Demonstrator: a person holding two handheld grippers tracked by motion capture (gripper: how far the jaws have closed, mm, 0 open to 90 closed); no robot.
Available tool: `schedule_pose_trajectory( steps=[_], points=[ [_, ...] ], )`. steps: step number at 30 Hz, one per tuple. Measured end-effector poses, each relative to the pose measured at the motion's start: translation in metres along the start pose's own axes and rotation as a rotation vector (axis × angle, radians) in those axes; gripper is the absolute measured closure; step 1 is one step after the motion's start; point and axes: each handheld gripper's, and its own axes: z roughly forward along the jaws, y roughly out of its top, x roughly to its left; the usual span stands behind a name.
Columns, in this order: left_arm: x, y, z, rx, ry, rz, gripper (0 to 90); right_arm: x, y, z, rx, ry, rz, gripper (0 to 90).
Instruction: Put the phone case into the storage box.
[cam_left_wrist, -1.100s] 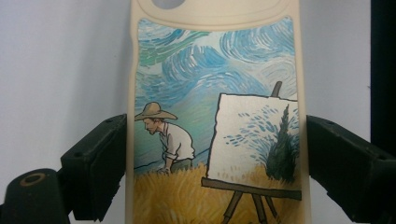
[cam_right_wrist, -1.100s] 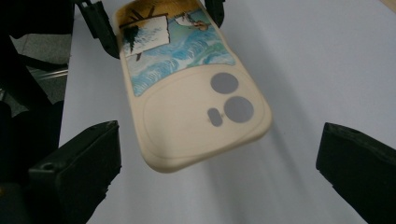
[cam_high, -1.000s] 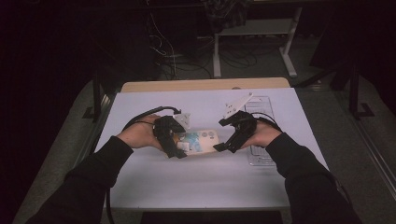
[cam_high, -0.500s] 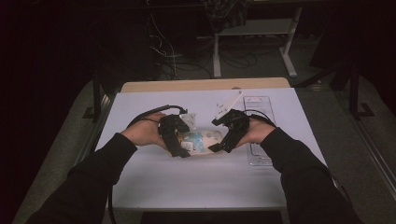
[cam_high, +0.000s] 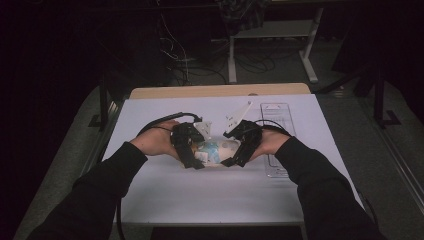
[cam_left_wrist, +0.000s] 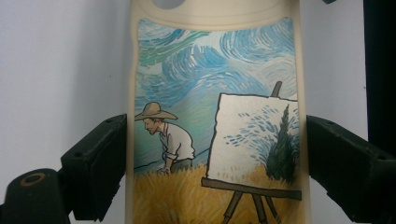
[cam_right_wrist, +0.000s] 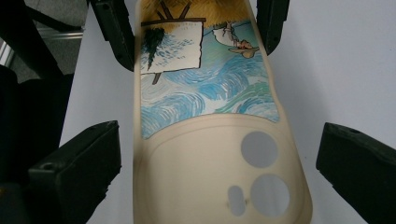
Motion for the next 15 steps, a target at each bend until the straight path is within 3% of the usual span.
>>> schedule_pose_trajectory(
  steps=[8,15],
  points=[
    [-0.0010,0.0022,-0.0025,-0.001,-0.003,0.023,10.8,0.0007,-0.0009,0.0061,0.027,0.018,-0.024,0.0],
    [-0.0022,0.0018,-0.0044,-0.008,-0.004,0.022,10.8,0.0008,-0.0011,0.0093,0.040,0.032,-0.016,0.0]
  ],
)
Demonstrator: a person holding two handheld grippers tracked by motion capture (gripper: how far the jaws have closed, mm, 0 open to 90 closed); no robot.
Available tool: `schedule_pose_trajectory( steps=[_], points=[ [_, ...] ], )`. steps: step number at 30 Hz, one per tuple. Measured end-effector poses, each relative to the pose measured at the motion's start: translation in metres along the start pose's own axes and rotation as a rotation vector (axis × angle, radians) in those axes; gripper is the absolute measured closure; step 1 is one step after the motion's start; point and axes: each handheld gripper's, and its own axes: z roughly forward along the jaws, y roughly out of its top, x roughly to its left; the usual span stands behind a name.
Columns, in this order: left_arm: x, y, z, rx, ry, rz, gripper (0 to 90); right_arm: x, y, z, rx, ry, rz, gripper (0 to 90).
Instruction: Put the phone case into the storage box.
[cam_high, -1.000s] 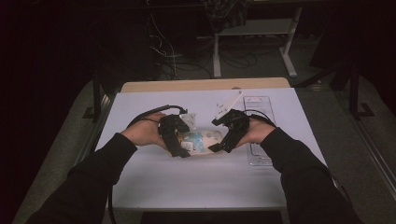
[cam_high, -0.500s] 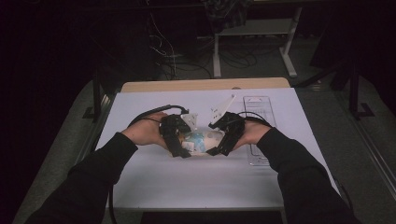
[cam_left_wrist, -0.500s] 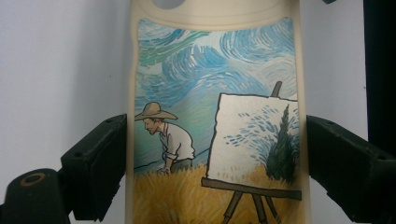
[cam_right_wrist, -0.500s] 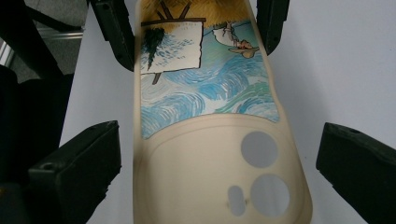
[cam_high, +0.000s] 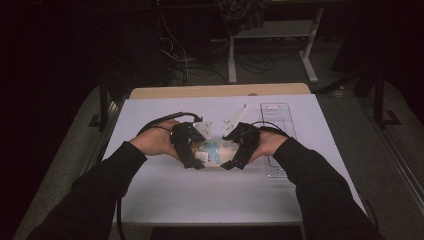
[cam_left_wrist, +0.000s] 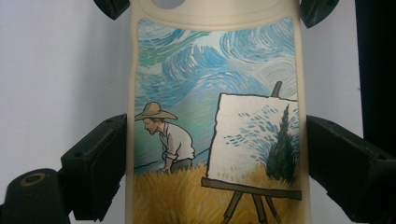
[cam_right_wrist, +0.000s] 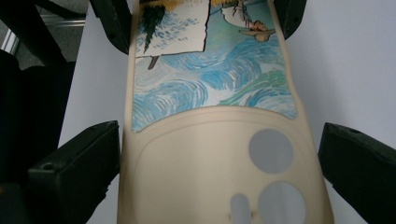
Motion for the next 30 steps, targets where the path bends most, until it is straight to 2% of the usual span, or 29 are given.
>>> schedule_pose_trajectory(
  steps=[13,17,30],
  points=[
    [-0.0003,-0.0016,-0.0019,-0.004,0.003,0.001,10.8,0.0015,-0.0005,0.0088,0.057,0.007,-0.003,1.3],
    [-0.0002,-0.0018,-0.0018,-0.004,0.002,-0.002,10.8,0.0015,-0.0004,0.0083,0.060,0.009,-0.002,4.9],
    [0.0002,-0.0009,-0.0009,0.001,-0.005,0.003,10.8,0.0022,-0.0003,0.0075,0.066,0.014,-0.004,5.3]
  ],
)
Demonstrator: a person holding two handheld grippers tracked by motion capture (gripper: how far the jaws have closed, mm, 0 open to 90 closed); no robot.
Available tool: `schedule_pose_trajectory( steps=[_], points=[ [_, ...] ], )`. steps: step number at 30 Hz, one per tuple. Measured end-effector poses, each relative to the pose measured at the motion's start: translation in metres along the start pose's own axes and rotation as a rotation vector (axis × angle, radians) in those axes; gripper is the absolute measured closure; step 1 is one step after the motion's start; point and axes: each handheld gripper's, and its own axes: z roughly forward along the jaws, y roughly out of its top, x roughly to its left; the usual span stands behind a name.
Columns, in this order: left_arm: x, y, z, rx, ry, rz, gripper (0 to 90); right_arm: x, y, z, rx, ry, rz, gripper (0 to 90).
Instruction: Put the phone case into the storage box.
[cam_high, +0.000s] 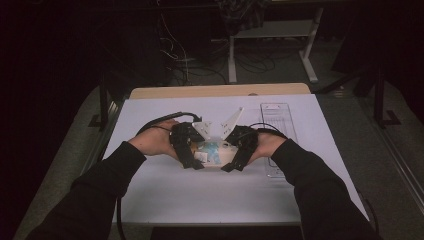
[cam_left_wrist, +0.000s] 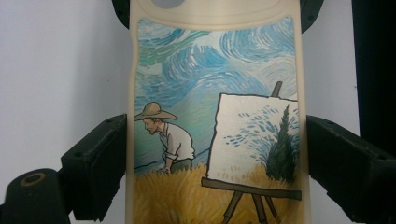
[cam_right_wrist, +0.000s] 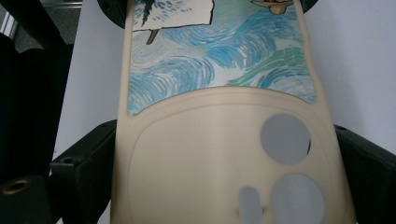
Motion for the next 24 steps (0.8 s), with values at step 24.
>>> schedule_pose_trajectory(
  steps=[24],
  points=[
    [0.0001,0.0021,0.0034,-0.009,-0.031,0.009,10.7,0.0026,0.0012,-0.0014,-0.039,0.022,-0.007,8.9]
  ],
)
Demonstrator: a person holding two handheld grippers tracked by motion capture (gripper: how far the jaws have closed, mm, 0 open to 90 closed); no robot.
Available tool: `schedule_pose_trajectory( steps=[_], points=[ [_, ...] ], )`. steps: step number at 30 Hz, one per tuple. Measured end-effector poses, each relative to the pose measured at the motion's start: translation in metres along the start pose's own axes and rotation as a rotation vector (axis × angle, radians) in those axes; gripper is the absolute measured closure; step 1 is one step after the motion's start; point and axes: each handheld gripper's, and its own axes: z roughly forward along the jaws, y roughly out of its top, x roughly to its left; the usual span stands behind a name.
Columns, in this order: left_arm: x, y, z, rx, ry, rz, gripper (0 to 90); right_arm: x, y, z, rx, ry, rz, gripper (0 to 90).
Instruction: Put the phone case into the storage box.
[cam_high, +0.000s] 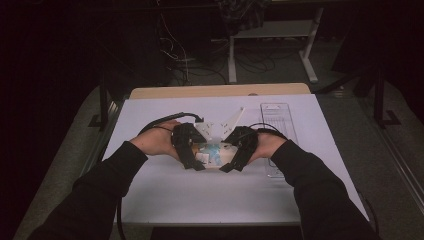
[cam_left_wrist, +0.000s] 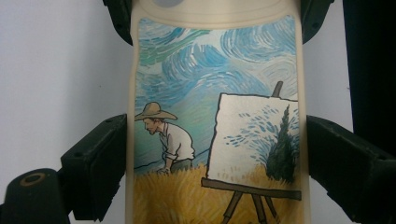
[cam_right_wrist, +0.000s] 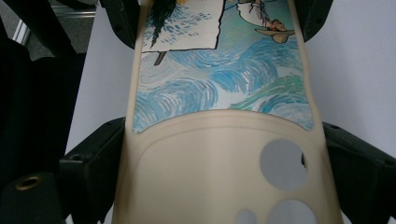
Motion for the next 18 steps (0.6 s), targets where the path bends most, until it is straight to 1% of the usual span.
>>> schedule_pose_trajectory(
  steps=[7,10,15,18],
  points=[
    [-0.0002,0.0004,0.0008,0.000,-0.006,0.005,10.3,0.0001,-0.0010,-0.0011,-0.012,0.008,0.000,9.6],
    [-0.0007,0.0013,0.0011,0.005,-0.004,0.010,10.2,0.0004,-0.0012,-0.0019,-0.012,0.005,-0.001,9.8],
    [-0.0014,0.0017,0.0021,0.001,-0.004,0.009,9.6,0.0007,-0.0017,-0.0027,-0.008,0.007,-0.003,10.1],
    [-0.0006,0.0010,0.0019,0.000,0.006,-0.002,5.1,0.0007,-0.0016,-0.0040,-0.019,0.005,-0.004,10.1]
  ],
)
